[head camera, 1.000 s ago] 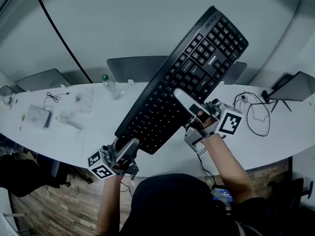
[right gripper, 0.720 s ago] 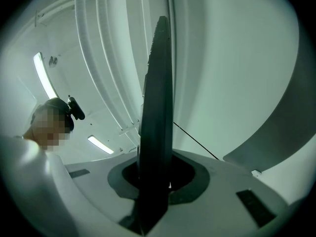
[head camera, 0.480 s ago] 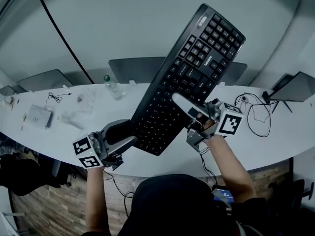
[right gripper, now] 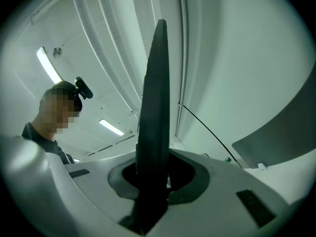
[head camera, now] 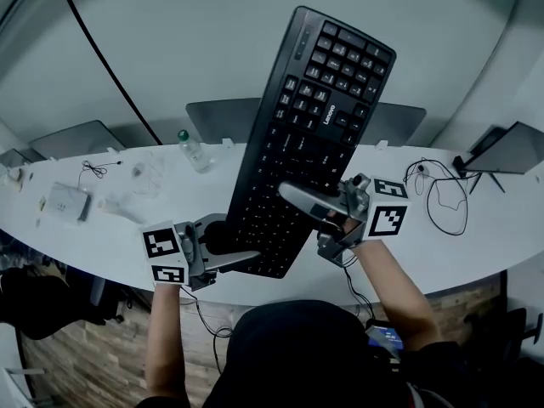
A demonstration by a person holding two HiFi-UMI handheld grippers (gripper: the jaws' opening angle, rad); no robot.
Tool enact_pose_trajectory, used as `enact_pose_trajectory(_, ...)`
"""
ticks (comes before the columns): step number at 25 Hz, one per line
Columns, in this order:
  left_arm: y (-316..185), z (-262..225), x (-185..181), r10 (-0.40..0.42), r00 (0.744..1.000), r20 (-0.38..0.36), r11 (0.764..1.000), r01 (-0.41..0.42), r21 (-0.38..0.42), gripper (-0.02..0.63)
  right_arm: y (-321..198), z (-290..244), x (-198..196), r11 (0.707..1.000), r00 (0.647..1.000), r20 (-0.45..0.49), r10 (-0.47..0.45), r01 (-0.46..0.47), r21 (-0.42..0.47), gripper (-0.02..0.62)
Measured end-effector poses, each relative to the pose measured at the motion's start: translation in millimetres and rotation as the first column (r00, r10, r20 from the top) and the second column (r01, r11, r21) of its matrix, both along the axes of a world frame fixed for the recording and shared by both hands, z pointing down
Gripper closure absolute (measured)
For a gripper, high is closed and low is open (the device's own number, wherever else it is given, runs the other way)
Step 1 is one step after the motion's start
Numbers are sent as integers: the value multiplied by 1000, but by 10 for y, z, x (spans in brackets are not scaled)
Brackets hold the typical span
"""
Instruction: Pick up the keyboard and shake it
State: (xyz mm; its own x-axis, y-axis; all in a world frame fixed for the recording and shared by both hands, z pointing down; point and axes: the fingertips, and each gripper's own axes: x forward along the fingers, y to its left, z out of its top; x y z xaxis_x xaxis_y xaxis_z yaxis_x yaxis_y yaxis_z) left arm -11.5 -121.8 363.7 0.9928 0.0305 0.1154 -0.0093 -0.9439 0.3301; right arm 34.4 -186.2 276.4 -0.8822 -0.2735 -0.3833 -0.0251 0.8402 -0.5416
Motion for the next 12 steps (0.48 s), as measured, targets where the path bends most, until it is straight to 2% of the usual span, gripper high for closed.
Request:
enact_pose_trajectory(6,10,182,213,58,997,52,998,-57,-25,385,3,124,-58,999,998,-53,-34,35,27,508)
enact_pose_trajectory(8,72,248,209,81,994,78,997,-81,-11,390,42,143,-126,999,997,-62,-38,40,35,508)
enact_pose_trajectory(11,170,318,98,87,991,104,996,-90,21,463,130,159,-290,998,996,-74,-40,44,46,508)
enact_pose_trajectory(12,183,321,83,85,991,104,996,-88,20,466,145,165,-308,998,996,-75,-41,45,47,508)
